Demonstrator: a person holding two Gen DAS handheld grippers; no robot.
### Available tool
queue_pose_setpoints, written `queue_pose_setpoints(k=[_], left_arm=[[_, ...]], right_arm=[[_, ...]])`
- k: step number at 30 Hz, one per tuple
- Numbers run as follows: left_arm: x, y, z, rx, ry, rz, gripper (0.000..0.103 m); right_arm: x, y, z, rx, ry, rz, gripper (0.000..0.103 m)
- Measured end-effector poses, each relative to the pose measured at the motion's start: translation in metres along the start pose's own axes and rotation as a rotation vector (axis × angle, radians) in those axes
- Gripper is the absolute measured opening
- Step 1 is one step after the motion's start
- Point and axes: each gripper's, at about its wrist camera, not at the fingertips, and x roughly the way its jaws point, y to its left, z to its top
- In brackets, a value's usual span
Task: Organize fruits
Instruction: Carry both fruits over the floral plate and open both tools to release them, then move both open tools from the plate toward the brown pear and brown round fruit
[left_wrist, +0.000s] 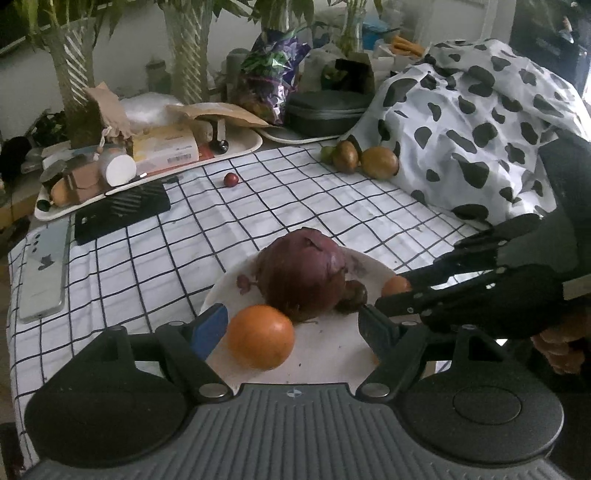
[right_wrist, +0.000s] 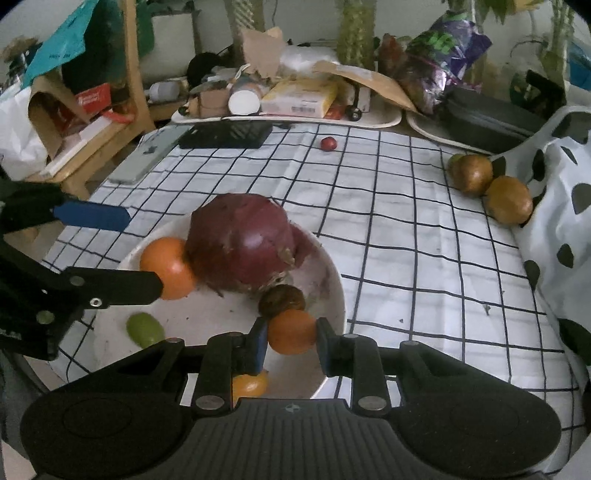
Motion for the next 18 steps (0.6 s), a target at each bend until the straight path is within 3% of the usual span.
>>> queue_pose_setpoints(k=[1, 5, 8, 14, 18], left_arm=[[-0.001, 0.001, -0.002, -0.007, -0.003, 0.0, 0.077], [-0.007, 0.005, -0.014, -0.056, -0.007, 0.003, 0.077], [-0.01, 0.006, -0.02, -0.07, 0.001, 0.02, 0.077], [-0.022, 0.004, -0.025, -0.08, -0.009, 0.056, 0.077], [-0.032, 0.0, -0.028, -0.076, -0.017, 0.075, 0.077]], right_arm=[[0.0, 0.001, 0.0, -0.003, 0.0, -0.011, 0.03], [-0.008, 0.004, -0.003, -0.015, -0.048, -0.038, 0.076], [-0.014, 0.006, -0.007, -0.011, -0.065, -0.046, 0.089], [-0.021, 0.01, -0.014, -0.017, -0.073, -0.092, 0.103], [-0.026, 0.01, -0.021, -0.012, -0.068, -0.106, 0.103]])
